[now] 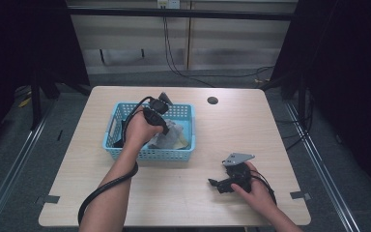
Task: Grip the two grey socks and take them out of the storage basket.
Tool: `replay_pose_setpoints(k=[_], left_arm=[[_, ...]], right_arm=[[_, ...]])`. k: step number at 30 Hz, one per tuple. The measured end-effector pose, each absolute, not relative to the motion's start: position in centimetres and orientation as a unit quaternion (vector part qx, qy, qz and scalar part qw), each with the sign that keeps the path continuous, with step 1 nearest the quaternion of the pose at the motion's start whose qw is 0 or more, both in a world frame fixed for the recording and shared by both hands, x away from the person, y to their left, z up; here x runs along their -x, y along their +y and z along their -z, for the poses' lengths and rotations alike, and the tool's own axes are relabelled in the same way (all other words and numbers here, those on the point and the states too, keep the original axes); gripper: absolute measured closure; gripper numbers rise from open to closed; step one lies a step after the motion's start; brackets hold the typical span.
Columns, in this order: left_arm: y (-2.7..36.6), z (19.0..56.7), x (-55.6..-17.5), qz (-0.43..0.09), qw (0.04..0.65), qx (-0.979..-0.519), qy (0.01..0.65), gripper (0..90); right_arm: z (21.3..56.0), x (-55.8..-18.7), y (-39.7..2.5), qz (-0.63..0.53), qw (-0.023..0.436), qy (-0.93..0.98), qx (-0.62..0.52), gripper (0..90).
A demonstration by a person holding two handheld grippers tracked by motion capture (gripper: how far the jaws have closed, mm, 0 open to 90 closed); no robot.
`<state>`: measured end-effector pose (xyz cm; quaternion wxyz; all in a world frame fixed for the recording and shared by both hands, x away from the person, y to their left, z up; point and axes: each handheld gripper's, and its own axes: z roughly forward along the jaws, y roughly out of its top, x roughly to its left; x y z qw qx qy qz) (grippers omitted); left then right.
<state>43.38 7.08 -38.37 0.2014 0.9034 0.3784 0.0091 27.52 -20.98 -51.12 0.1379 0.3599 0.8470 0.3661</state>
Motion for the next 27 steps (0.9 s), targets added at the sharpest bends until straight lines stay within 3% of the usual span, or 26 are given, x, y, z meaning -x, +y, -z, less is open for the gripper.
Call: replay_pose_setpoints(k=[27], left_arm=[[7.6,32.5,-41.5,0.008,0.183,-0.925,0.333,84.6]], right_arm=[[51.1,-27.5,-21.0,-0.366,0.138,0.847,-0.36,10.4]])
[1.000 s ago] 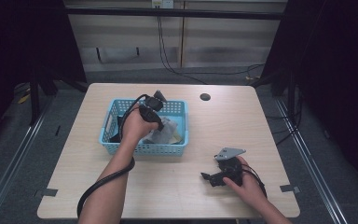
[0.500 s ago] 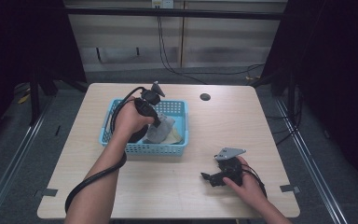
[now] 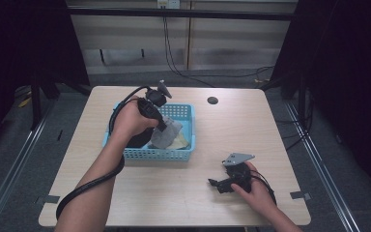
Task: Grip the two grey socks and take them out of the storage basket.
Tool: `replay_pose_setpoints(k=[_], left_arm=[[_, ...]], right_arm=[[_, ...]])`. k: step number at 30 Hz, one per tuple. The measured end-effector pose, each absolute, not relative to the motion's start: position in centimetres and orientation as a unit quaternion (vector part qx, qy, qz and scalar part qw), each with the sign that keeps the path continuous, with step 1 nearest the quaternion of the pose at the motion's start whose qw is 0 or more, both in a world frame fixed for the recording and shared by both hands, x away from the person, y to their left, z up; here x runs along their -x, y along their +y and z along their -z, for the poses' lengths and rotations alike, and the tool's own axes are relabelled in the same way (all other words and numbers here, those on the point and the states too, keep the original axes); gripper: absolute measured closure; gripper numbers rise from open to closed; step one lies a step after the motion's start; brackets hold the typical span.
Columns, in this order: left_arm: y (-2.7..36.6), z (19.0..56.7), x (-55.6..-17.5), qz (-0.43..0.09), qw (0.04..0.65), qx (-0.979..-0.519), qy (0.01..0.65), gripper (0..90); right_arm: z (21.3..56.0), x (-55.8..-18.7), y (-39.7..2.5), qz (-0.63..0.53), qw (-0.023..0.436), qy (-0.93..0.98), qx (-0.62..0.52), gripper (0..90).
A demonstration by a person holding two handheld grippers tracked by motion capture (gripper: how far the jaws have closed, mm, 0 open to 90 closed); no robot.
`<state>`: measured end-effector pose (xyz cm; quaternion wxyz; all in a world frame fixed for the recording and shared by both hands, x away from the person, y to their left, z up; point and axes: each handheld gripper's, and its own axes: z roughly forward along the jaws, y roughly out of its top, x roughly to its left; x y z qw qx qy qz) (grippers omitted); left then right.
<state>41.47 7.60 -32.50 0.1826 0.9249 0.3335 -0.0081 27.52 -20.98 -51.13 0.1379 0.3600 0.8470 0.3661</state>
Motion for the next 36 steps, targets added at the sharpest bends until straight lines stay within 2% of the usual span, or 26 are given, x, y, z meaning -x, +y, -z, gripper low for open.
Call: replay_pose_setpoints(k=[18,29,36], left_arm=[[8.1,31.1,-40.3,0.015,0.177,-0.932,0.317,84.6],[7.1,31.6,-37.1,0.024,0.182,-0.945,0.272,84.4],[5.6,33.7,-34.1,0.035,0.18,-0.955,0.233,84.3]], right_arm=[[51.1,-27.5,-21.0,-0.366,0.138,0.847,-0.36,10.4],[51.1,-27.5,-21.0,-0.366,0.138,0.847,-0.36,10.4],[51.1,-27.5,-21.0,-0.366,0.139,0.847,-0.359,10.3]])
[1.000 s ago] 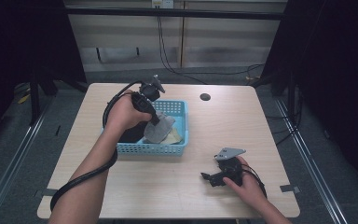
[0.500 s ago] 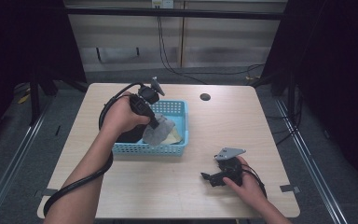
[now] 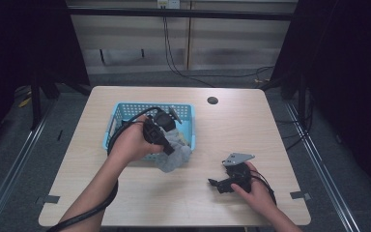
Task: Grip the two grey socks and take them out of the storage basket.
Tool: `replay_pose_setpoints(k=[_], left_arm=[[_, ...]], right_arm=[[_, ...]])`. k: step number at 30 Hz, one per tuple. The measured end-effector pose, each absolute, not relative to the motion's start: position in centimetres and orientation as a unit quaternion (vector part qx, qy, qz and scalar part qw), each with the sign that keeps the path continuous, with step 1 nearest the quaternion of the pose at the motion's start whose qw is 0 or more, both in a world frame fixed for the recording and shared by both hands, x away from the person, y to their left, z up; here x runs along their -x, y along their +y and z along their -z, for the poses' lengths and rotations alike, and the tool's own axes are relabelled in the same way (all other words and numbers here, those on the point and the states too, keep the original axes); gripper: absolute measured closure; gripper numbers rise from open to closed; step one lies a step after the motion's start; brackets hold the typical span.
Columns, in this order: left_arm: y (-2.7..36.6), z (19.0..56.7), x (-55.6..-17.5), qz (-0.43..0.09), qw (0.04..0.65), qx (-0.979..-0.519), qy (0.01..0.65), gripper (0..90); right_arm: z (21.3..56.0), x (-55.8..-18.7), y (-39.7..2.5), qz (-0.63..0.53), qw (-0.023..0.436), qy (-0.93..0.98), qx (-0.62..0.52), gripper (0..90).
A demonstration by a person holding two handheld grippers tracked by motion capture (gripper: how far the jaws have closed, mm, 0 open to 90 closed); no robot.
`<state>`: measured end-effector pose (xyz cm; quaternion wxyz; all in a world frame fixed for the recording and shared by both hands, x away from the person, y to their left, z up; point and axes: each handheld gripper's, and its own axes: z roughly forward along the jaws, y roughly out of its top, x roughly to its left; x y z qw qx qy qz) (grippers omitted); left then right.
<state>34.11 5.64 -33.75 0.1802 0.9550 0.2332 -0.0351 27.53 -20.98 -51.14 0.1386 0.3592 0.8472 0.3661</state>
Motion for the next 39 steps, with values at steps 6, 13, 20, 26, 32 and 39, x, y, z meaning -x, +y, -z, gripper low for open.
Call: replay_pose_setpoints(k=[6,13,20,26,32,39], left_arm=[[4.9,35.2,-32.5,0.047,0.189,-0.958,0.212,84.0],[4.1,37.8,-31.8,0.065,0.183,-0.959,0.204,82.1],[3.5,39.9,-31.7,0.079,0.169,-0.96,0.208,78.6],[3.6,39.8,-31.9,0.08,0.153,-0.961,0.215,67.9],[4.2,39.2,-32.2,0.066,0.154,-0.959,0.228,61.1],[4.6,38.6,-32.3,0.055,0.159,-0.959,0.229,51.2]], right_arm=[[51.1,-27.5,-21.0,-0.366,0.139,0.847,-0.359,10.4],[51.1,-27.5,-21.0,-0.366,0.139,0.847,-0.36,10.4],[51.1,-27.5,-21.0,-0.365,0.139,0.847,-0.36,10.4],[51.1,-27.5,-21.0,-0.366,0.139,0.847,-0.36,10.4],[51.1,-27.5,-21.0,-0.366,0.138,0.847,-0.36,10.4],[51.1,-27.5,-21.0,-0.366,0.138,0.847,-0.359,10.4]])
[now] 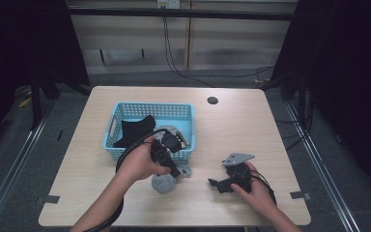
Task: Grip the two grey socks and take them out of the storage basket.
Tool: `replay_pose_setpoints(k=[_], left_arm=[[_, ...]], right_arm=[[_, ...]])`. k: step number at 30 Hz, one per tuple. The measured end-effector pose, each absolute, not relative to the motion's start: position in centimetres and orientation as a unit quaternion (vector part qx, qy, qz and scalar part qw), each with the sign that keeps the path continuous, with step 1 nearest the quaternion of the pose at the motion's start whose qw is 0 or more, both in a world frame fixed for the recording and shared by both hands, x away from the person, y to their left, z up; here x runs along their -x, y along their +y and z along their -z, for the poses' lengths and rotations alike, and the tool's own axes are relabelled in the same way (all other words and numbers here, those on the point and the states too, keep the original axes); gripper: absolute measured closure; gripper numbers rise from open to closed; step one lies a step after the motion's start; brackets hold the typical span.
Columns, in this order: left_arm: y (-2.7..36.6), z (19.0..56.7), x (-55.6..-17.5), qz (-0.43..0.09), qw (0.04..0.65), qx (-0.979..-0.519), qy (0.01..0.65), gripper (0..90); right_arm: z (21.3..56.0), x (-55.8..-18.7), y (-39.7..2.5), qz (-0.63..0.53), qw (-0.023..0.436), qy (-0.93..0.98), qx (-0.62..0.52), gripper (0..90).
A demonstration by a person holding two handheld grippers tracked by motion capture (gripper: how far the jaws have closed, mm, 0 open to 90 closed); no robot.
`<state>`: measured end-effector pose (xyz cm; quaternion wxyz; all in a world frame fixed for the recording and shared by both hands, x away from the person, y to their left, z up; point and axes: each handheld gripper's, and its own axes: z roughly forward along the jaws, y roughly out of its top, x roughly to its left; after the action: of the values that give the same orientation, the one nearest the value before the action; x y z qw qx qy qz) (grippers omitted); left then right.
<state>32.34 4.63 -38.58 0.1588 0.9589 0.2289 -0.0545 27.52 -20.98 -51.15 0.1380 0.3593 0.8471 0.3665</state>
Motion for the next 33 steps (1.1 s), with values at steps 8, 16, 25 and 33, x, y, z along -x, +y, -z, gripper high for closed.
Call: replay_pose_setpoints(k=[8,16,25,33], left_arm=[[5.3,37.0,-34.0,0.041,0.17,-0.954,0.242,50.9],[6.4,36.6,-36.8,0.027,0.196,-0.939,0.28,48.7],[7.1,37.6,-39.8,0.007,0.218,-0.919,0.328,47.0],[7.0,38.6,-42.1,-0.016,0.221,-0.907,0.359,46.5]], right_arm=[[51.1,-27.5,-21.0,-0.366,0.138,0.847,-0.36,10.4],[51.1,-27.5,-21.0,-0.366,0.138,0.847,-0.36,10.4],[51.1,-27.5,-21.0,-0.366,0.138,0.847,-0.36,10.4],[51.1,-27.5,-21.0,-0.366,0.139,0.847,-0.359,10.4]])
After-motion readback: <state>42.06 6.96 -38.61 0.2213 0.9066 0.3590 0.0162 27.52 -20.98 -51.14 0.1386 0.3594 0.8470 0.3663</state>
